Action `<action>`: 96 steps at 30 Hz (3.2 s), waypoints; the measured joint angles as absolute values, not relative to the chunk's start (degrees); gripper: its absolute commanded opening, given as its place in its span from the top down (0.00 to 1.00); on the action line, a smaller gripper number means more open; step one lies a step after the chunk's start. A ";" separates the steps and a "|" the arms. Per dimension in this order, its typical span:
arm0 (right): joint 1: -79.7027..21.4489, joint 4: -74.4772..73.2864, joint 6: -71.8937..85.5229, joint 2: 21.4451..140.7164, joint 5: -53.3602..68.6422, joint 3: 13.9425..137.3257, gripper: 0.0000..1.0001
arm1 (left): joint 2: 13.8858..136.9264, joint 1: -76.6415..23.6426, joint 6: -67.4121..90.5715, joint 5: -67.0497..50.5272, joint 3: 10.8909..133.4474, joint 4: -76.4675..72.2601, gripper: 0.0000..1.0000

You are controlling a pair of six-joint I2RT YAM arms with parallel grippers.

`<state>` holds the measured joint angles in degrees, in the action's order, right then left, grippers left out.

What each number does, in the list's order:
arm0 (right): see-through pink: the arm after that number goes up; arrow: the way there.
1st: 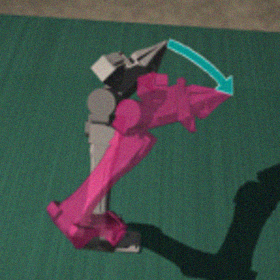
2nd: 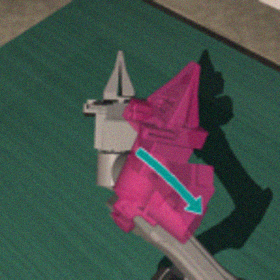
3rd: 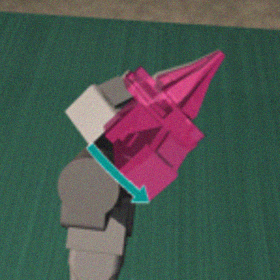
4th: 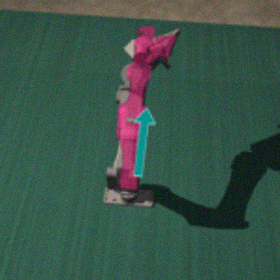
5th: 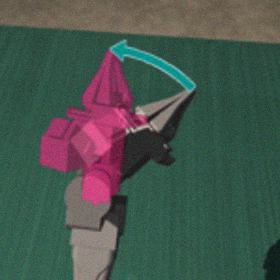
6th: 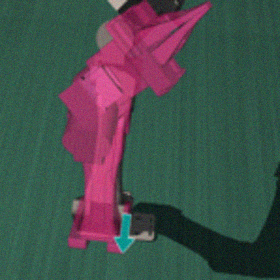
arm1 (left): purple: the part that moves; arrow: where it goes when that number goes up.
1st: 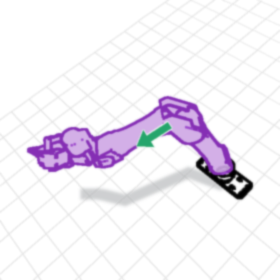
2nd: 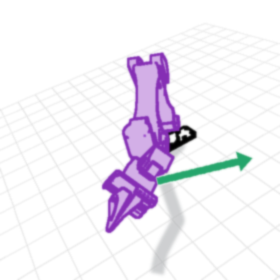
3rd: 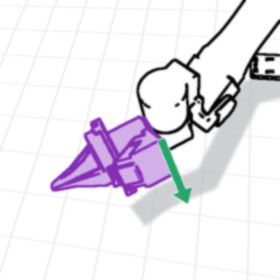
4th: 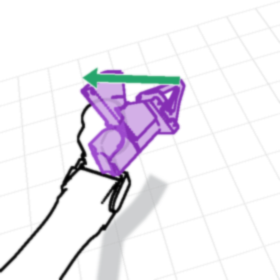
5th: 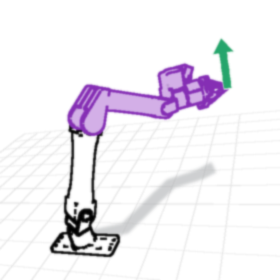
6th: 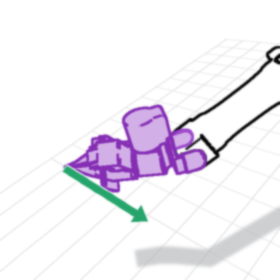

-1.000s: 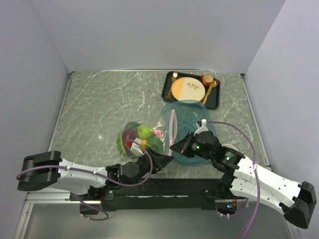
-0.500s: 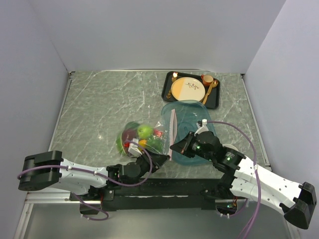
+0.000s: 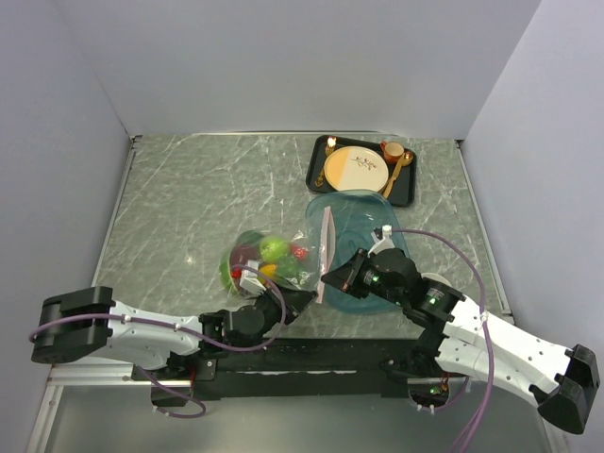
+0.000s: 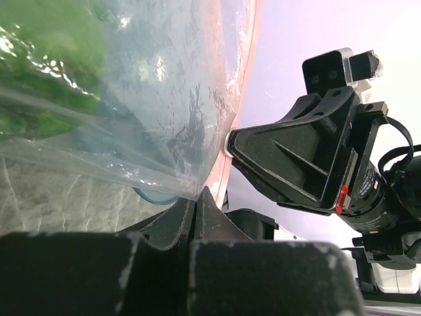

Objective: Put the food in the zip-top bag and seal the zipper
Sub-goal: Zip the zipper food storage bag at the center of the board.

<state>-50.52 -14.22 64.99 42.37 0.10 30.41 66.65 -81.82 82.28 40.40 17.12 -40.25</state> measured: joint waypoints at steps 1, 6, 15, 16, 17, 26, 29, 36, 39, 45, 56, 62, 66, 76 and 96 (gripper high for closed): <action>-50.59 -14.15 65.08 42.37 0.10 30.41 1.00 | 66.28 -81.82 82.30 40.38 17.12 -39.90 0.99; -50.89 -14.17 65.08 42.46 -0.05 30.41 0.98 | 63.24 -81.80 84.03 39.86 15.59 -38.96 0.99; -52.14 -14.33 64.58 44.82 0.75 32.38 0.96 | 57.10 -81.80 88.68 38.35 11.99 -37.63 0.99; -52.14 -14.35 64.55 45.15 0.80 32.64 0.97 | 56.77 -81.84 88.86 38.33 11.97 -37.17 0.99; -52.14 -14.24 64.47 45.50 0.82 32.80 0.97 | 56.53 -81.89 89.12 38.37 11.92 -36.75 0.99; -51.96 -14.39 64.71 46.24 0.51 32.82 0.96 | 56.12 -82.94 90.35 38.70 11.68 -34.63 0.99; -51.51 -14.35 65.41 45.82 -0.12 32.69 0.96 | 56.47 -83.33 90.76 38.92 11.68 -34.59 0.99; -50.59 -14.66 67.61 44.66 -2.66 31.70 0.97 | 58.39 -84.12 90.78 39.07 11.68 -34.50 0.99; -50.17 -14.66 68.36 44.66 -3.99 31.46 0.97 | 58.89 -84.29 90.80 39.18 11.68 -34.35 0.99; -48.80 -14.57 68.71 44.77 -5.19 31.44 0.97 | 59.02 -85.01 91.26 39.66 11.68 -33.15 0.99; -47.29 -13.43 67.96 46.41 -5.04 31.44 1.00 | 59.29 -85.60 90.56 40.42 11.60 -32.25 0.82; -46.70 -12.43 67.53 46.52 -5.23 29.67 1.00 | 60.99 -86.21 85.80 39.90 12.86 -30.63 0.44; -46.61 -14.20 66.67 46.41 -6.24 28.80 1.00 | 57.39 -87.88 83.64 40.58 15.42 -24.73 0.31; -46.57 -17.67 62.04 51.27 -5.89 32.38 1.00 | 46.28 -85.93 72.90 47.27 34.00 -1.26 0.09; -46.52 -20.99 60.27 51.94 -5.17 35.68 0.99 | 74.59 -49.95 58.76 1.15 51.29 -0.93 0.22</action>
<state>-46.52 -20.99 60.27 51.94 -5.17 35.68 74.59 -49.95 58.76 1.15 51.29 -0.93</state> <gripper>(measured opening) 0.046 0.821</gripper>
